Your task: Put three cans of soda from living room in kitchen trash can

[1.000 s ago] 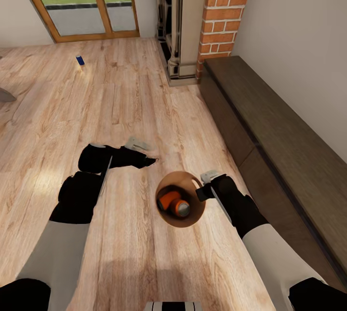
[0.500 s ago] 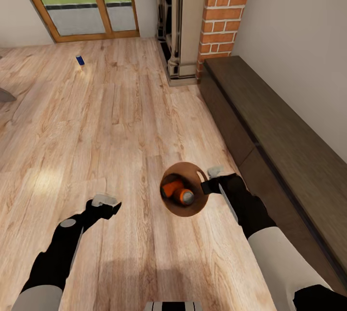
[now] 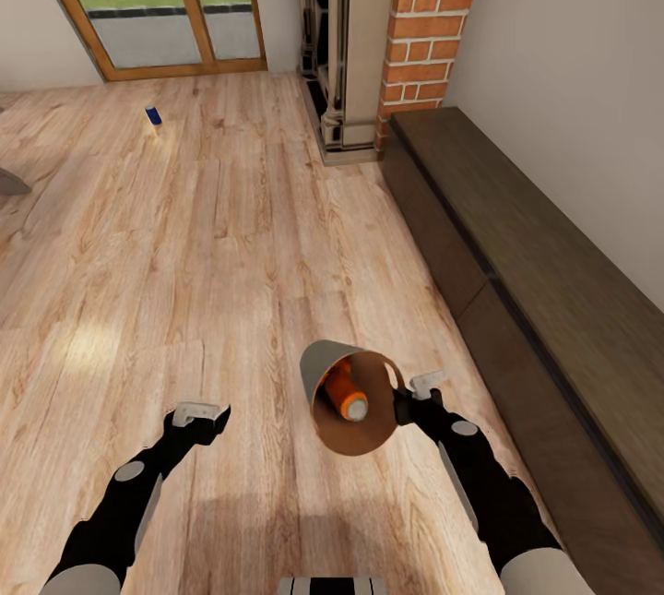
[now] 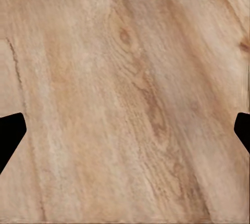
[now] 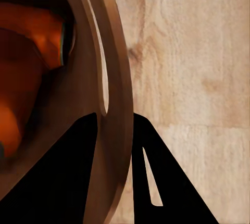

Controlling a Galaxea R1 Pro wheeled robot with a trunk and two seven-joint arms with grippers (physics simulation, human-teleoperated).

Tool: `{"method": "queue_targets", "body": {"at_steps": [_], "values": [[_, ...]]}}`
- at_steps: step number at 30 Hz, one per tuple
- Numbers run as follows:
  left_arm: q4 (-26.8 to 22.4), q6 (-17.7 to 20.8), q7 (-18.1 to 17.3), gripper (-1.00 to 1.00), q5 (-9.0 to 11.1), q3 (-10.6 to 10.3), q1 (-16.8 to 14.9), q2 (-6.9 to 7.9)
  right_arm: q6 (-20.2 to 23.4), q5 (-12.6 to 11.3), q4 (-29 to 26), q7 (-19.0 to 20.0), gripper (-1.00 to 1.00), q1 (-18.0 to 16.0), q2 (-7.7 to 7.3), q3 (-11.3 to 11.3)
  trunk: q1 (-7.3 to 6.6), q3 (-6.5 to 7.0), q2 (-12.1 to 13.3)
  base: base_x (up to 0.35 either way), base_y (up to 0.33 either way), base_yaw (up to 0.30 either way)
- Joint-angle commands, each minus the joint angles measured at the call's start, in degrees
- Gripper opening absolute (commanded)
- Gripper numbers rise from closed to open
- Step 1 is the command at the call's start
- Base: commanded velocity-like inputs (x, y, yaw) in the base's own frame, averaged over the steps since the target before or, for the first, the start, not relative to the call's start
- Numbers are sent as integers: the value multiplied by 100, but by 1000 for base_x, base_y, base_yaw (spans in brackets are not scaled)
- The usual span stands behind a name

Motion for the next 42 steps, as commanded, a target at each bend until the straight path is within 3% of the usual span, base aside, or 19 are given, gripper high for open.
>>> {"method": "queue_targets", "body": {"at_steps": [1, 8, 13, 15, 17, 20, 24, 26, 29, 34, 42], "values": [[54, -6, 6, 100, 21, 1, 0, -1, -22, -57, -122, 33, -100, 18, 8, -3, 0, 1, 0, 0, 0, 0], [263, -3, 71, 100, 86, 14, 0, -2, -108, -72, -74, 17, -100, 215, 24, -26, 0, 1, 0, 0, 0, 0], [318, 8, 217, 100, 89, 156, -2, -10, -122, -62, -70, -7, -100, 536, 49, -173, -66, 55, 120, 0, 0, 0], [325, 24, 625, 100, 99, 300, -5, -16, -124, -63, -75, -11, -100, 581, 59, -204, -110, 90, 200, 0, 0, 0], [310, 56, 1326, 100, 127, 468, -3, -44, -127, -70, -94, -10, -100, 619, 67, -248, -154, 126, 281, 0, 0, 0], [309, 65, 1425, 100, 137, 502, -3, -26, -132, -79, -87, -10, -100, 628, 68, -266, -220, 180, 401, 0, 0, 0], [313, 69, 1101, 100, 137, 522, -1, -8, -134, -78, -81, -7, -100, 638, 63, -290, -308, 252, 561, 0, 0, 0], [329, 70, 820, 100, 129, 528, 0, -2, -141, -81, -79, 3, -100, 641, 48, -444, -352, 288, 641, 0, 0, 0], [343, 67, 701, 100, 127, 531, 0, -2, -225, -81, -65, 14, -100, 647, 30, -594, -418, 342, 762, 0, 0, 0], [372, 63, 630, 100, 114, 532, 0, -3, -533, -81, -25, 4, -100, 685, 7, -682, -528, 437, 962, 0, 0, 0], [382, 62, 626, 100, 109, 532, 0, -3, -632, -85, 4, 11, -100, 726, 14, -700, -703, 637, 1283, 0, 0, 0]]}}
